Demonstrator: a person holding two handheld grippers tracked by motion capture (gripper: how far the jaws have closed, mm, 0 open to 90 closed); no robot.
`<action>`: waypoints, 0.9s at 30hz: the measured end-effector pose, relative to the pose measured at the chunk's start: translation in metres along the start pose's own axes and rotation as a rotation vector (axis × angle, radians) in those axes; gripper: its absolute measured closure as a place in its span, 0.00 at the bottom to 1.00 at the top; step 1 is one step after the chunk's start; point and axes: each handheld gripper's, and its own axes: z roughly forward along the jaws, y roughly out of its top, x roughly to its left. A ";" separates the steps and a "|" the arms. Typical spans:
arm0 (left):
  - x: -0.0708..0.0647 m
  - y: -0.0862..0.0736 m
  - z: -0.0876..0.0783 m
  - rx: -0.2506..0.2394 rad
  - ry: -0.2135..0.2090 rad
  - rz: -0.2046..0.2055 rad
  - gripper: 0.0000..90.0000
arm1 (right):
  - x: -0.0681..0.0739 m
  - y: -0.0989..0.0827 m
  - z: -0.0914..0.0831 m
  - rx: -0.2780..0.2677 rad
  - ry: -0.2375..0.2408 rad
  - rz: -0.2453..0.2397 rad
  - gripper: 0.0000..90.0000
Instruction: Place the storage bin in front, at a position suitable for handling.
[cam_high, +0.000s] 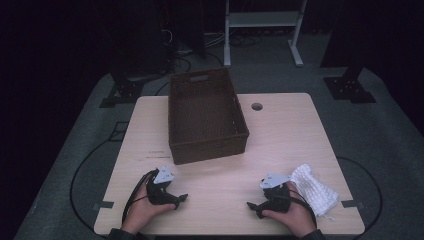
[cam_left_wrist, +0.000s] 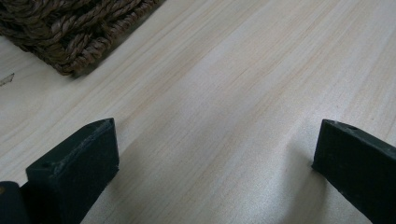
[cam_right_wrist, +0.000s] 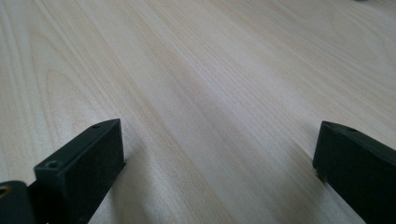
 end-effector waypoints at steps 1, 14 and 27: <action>0.000 0.000 0.000 0.001 0.001 0.000 0.00 | 0.000 0.000 0.000 0.000 0.000 0.001 0.01; 0.004 -0.003 -0.004 -0.020 0.021 -0.019 0.07 | 0.000 0.000 0.000 0.000 0.001 0.004 0.01; 0.007 0.002 -0.012 -0.023 0.028 -0.009 0.22 | 0.001 0.001 0.001 0.001 -0.002 0.006 0.01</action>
